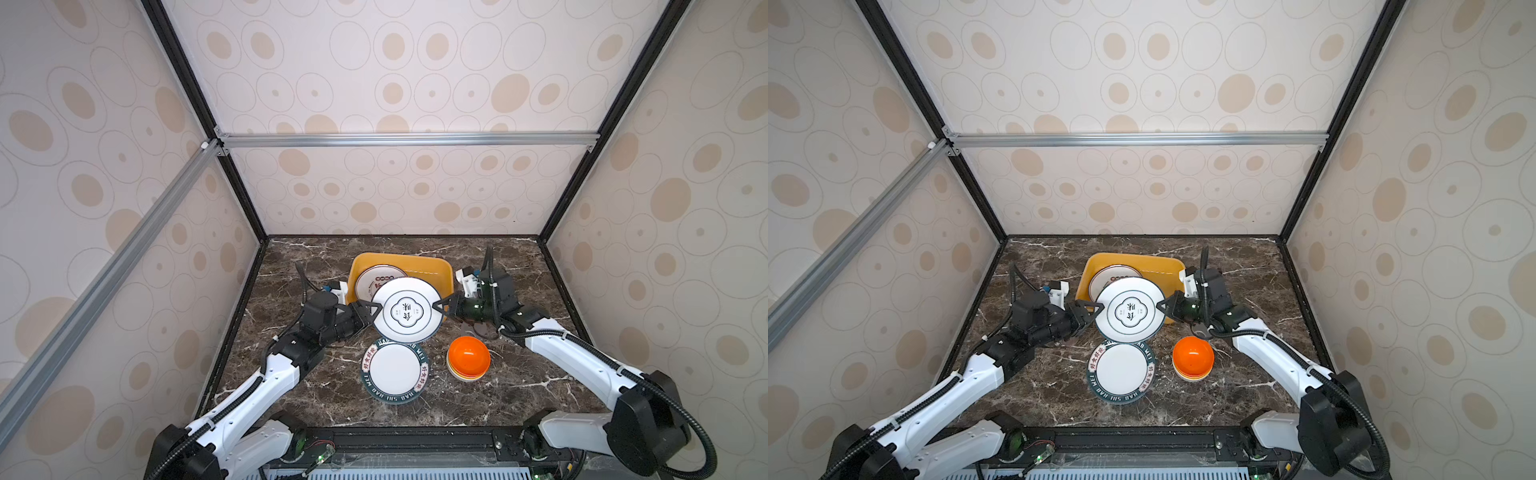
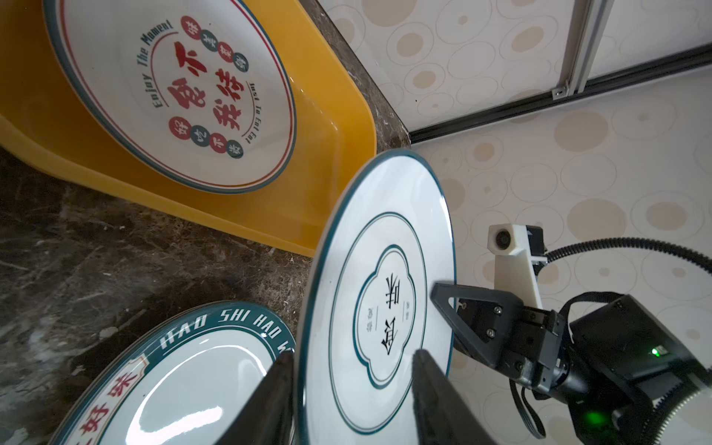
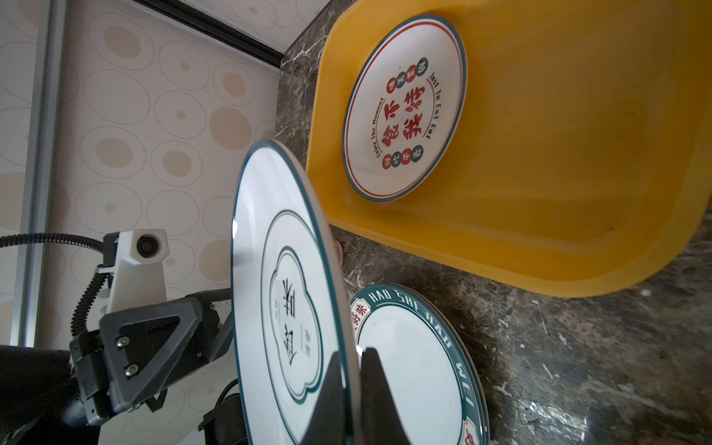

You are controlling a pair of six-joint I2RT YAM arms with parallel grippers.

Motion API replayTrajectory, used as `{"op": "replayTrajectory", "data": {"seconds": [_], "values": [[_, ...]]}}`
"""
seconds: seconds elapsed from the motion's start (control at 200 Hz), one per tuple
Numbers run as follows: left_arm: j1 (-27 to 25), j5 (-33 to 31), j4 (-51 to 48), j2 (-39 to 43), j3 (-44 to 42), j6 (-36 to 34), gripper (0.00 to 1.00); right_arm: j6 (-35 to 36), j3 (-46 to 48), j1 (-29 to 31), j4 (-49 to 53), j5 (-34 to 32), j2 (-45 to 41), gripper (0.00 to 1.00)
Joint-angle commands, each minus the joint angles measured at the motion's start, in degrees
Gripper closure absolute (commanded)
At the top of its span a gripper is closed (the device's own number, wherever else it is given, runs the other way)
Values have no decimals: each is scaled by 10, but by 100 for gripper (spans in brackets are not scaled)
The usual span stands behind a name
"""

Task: Place the mixed dishes into the plastic bin
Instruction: 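Carry the white plate over the yellow bin with both grippers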

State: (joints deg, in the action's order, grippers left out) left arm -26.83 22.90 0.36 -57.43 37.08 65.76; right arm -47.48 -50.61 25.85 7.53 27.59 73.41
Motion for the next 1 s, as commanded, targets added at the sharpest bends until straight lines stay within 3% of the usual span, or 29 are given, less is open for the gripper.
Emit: {"op": "replayTrajectory", "data": {"seconds": [0.0,0.3,0.995], "values": [[7,-10,-1,24,16,-13,45,0,-31,-6,-3,-20,10,100],[10,-54,-69,78,1,-35,42,2,-84,-16,3,-43,77,100],[11,-72,-101,137,-47,-20,39,-30,-248,-19,-14,-72,298,100]]}}
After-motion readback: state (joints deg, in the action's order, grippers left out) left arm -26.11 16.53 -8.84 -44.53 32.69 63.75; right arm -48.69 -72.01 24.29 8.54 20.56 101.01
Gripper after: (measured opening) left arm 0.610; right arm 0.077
